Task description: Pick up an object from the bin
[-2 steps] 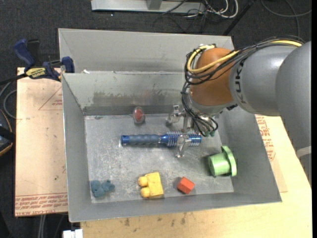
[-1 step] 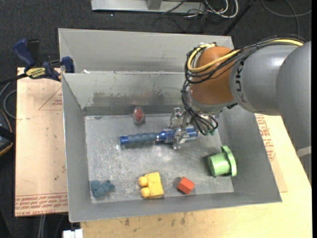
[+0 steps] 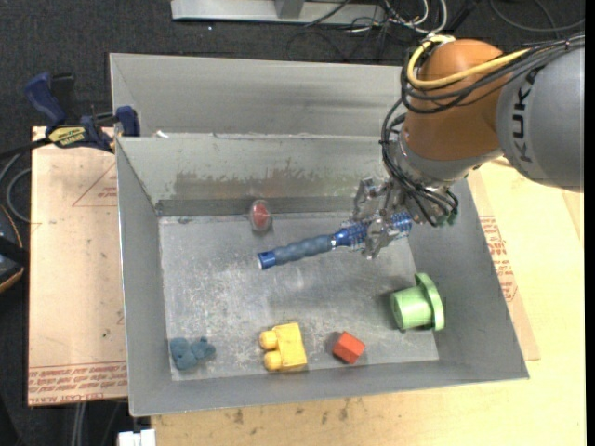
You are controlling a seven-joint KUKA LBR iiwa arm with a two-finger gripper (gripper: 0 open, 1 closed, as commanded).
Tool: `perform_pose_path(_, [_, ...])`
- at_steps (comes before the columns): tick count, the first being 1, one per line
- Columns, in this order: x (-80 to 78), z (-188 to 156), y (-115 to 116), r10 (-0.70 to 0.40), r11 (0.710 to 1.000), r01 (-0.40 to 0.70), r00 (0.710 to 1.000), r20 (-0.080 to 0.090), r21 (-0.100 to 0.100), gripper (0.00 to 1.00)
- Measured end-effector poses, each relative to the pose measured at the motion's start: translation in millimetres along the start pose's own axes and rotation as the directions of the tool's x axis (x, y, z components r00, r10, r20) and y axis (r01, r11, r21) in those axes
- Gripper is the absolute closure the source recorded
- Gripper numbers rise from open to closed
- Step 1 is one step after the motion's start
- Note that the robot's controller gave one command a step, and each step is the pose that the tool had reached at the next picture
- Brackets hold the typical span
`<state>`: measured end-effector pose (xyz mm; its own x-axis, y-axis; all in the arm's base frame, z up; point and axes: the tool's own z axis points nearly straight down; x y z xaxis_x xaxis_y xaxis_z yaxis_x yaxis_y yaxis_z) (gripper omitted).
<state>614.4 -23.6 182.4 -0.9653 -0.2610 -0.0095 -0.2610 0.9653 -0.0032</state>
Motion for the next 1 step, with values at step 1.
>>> perform_pose_path(1, [-5.8,-24.6,5.2,-0.143,0.99,0.143,0.99,-0.005,-0.004,1.0])
